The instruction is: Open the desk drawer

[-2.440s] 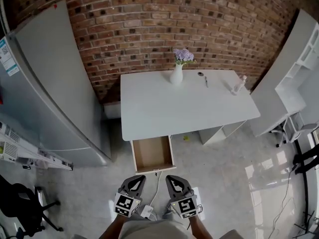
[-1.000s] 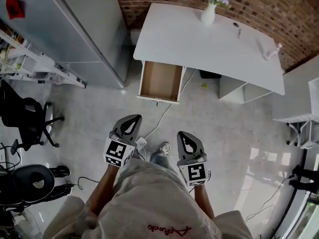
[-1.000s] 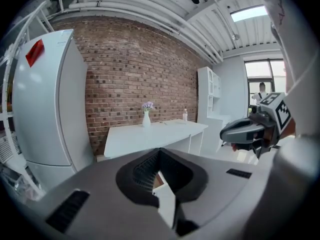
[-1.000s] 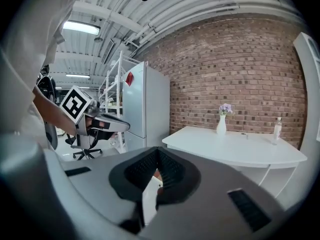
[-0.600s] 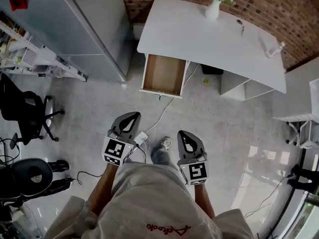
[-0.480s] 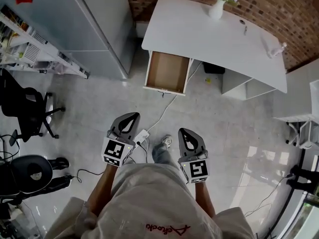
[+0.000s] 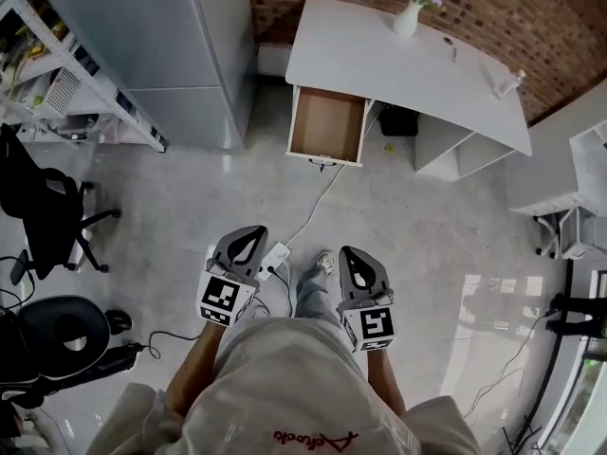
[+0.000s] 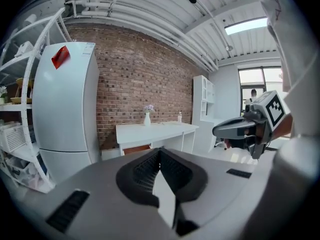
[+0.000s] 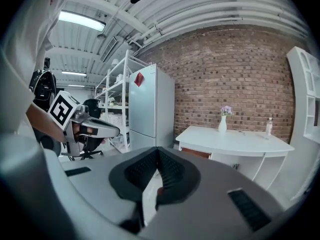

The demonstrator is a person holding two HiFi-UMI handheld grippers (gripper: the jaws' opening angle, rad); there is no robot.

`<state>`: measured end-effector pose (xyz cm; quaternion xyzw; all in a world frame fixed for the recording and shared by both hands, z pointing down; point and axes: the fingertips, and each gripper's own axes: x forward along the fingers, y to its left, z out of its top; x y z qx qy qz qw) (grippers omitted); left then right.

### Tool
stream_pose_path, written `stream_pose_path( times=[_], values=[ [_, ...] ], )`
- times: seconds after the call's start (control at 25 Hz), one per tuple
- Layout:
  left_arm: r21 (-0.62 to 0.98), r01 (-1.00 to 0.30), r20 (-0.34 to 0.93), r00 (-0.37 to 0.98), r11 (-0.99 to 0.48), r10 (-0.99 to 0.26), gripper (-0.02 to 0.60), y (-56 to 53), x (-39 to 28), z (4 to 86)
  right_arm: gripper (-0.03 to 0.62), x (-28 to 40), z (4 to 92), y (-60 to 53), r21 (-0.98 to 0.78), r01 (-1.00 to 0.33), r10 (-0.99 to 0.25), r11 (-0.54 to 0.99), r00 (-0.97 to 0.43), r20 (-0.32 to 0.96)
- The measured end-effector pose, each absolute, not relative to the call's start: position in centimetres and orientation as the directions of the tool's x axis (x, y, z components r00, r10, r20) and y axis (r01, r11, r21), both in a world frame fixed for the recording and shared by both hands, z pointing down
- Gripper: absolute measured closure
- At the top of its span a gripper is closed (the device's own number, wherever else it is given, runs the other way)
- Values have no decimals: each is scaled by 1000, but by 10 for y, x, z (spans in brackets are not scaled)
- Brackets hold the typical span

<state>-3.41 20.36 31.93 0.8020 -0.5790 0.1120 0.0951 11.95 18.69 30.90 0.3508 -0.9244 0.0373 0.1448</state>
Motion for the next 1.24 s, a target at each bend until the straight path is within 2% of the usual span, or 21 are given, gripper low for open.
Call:
stream_pose_path(
  times=[0.4, 0.72, 1.24],
  values=[
    [21, -924, 247, 375, -382, -894, 569, 272, -35, 318, 577, 110, 306, 263, 56, -726, -712, 685, -652, 263],
    [7, -927, 203, 367, -374, -907, 569, 265, -35, 302, 577, 114, 290, 253, 94, -726, -724, 681, -649, 232],
    [11, -928, 220, 366, -373, -904, 569, 265, -32, 309, 577, 110, 298, 252, 75, -713, -705, 697, -664, 249]
  ],
)
